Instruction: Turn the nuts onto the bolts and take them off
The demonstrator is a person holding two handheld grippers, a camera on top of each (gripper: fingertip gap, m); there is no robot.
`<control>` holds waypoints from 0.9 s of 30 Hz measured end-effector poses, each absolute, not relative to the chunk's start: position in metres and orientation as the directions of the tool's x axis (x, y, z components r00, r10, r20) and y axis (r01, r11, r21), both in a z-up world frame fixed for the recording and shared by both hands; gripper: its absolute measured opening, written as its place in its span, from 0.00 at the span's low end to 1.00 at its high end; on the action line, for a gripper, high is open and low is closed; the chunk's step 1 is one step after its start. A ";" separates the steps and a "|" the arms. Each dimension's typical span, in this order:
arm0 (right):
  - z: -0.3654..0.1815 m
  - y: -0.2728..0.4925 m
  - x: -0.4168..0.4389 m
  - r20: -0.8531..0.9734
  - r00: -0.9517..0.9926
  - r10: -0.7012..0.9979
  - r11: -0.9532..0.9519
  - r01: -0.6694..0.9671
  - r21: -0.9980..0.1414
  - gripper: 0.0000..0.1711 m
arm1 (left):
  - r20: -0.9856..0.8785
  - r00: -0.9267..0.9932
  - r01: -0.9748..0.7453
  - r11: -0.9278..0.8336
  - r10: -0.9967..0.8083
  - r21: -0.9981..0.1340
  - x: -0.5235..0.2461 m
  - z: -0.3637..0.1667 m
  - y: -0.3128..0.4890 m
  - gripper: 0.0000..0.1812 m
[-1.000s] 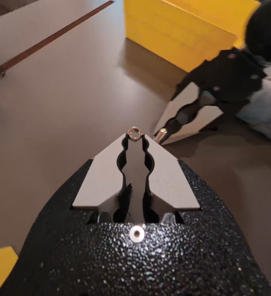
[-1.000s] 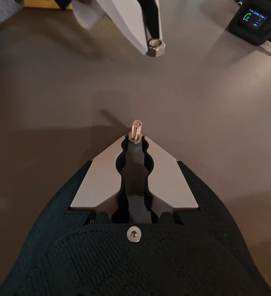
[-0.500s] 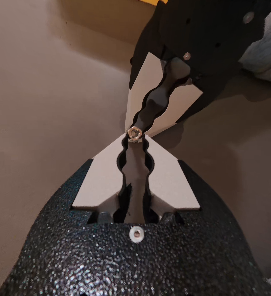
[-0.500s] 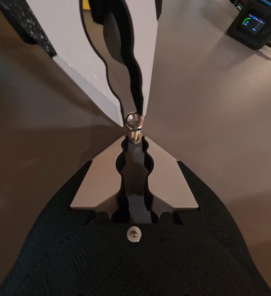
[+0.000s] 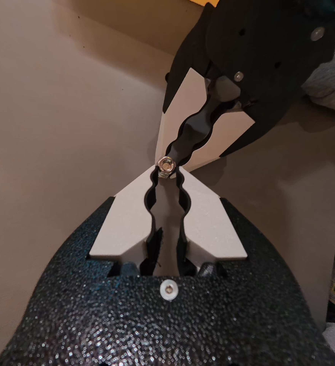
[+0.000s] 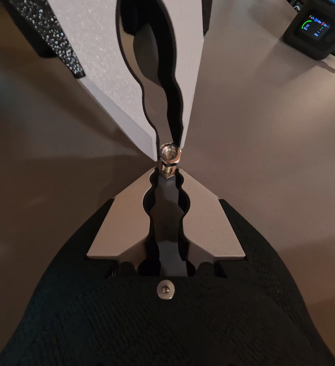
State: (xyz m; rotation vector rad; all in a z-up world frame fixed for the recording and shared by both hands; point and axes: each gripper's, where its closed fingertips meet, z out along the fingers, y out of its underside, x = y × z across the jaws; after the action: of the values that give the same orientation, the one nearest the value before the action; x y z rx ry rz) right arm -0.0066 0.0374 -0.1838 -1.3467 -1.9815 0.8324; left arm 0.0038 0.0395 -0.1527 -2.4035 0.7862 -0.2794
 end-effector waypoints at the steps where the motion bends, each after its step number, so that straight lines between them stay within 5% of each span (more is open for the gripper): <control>1: -0.184 0.037 -0.007 0.126 -0.309 0.943 0.289 0.569 -0.769 0.10 | 0.021 0.804 -0.467 -0.654 -0.594 -0.595 0.004 -0.153 0.040 0.08; 9: -0.184 0.037 -0.007 0.115 -0.309 0.944 0.281 0.572 -0.770 0.10 | 0.030 0.804 -0.458 -0.651 -0.593 -0.605 0.002 -0.154 0.039 0.09; 18: -0.184 0.037 -0.007 0.112 -0.309 0.944 0.279 0.573 -0.771 0.10 | 0.019 0.850 -0.396 -0.664 -0.526 -0.634 0.001 -0.150 0.039 0.20; 27: -0.184 0.037 -0.007 0.110 -0.309 0.945 0.277 0.574 -0.771 0.10 | 0.082 0.952 -0.089 -0.522 -0.296 -0.848 0.001 -0.144 0.040 0.26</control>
State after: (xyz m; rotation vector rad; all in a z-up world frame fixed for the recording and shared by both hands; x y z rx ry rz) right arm -0.0066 0.0374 -0.1842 -1.3602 -1.9830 0.8475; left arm 0.0013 0.0398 -0.1442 -2.1156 0.2715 -0.2653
